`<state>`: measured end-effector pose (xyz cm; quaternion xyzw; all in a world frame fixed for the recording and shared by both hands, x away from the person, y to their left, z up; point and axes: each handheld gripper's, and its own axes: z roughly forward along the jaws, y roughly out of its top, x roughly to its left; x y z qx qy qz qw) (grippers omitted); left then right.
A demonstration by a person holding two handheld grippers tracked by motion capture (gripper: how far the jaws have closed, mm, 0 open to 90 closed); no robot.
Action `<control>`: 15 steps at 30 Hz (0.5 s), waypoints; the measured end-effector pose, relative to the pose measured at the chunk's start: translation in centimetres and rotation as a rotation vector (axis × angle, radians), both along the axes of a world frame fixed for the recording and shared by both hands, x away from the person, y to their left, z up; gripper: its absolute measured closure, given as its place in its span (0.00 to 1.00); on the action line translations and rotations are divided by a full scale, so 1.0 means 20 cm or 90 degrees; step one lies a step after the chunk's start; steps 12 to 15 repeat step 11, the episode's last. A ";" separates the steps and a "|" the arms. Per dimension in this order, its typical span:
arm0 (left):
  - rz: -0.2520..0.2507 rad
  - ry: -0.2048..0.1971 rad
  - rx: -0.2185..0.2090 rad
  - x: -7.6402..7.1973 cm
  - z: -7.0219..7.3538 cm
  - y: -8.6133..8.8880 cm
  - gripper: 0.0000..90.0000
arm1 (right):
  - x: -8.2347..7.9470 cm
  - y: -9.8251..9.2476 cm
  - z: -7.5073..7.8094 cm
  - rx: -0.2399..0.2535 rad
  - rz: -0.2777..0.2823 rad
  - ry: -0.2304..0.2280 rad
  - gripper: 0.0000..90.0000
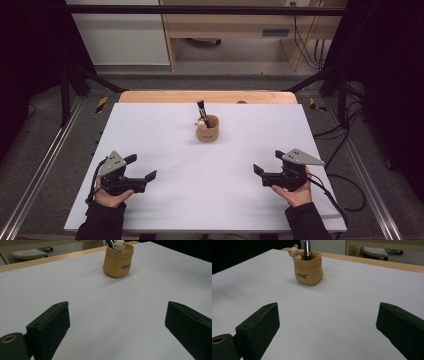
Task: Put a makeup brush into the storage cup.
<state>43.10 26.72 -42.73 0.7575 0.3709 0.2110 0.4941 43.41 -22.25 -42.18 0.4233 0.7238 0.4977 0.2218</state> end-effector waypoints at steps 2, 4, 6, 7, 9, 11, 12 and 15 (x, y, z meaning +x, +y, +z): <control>0.000 0.000 0.000 0.00 0.00 0.00 0.06 | -0.01 -0.01 -0.01 -0.001 -0.003 0.003 0.06; 0.000 0.000 0.000 0.00 0.00 0.00 0.06 | -0.01 -0.02 -0.02 0.000 -0.007 0.010 0.06; -0.001 0.000 0.001 0.00 0.00 0.00 0.06 | -0.01 -0.03 -0.03 -0.004 -0.006 0.009 0.06; -0.001 0.001 0.002 0.00 0.00 0.00 0.06 | -0.01 -0.03 -0.03 -0.003 -0.006 0.009 0.06; 0.000 0.003 0.001 0.00 -0.01 0.00 0.06 | -0.01 -0.03 -0.03 -0.003 -0.004 0.007 0.06; 0.000 0.004 0.001 0.00 -0.01 0.00 0.06 | -0.01 -0.03 -0.03 -0.003 -0.006 0.006 0.06; 0.000 0.004 0.001 0.00 -0.01 0.00 0.06 | -0.01 -0.03 -0.03 -0.003 -0.006 0.006 0.06; 0.000 0.004 0.001 0.00 -0.01 0.00 0.06 | -0.01 -0.03 -0.03 -0.003 -0.006 0.006 0.06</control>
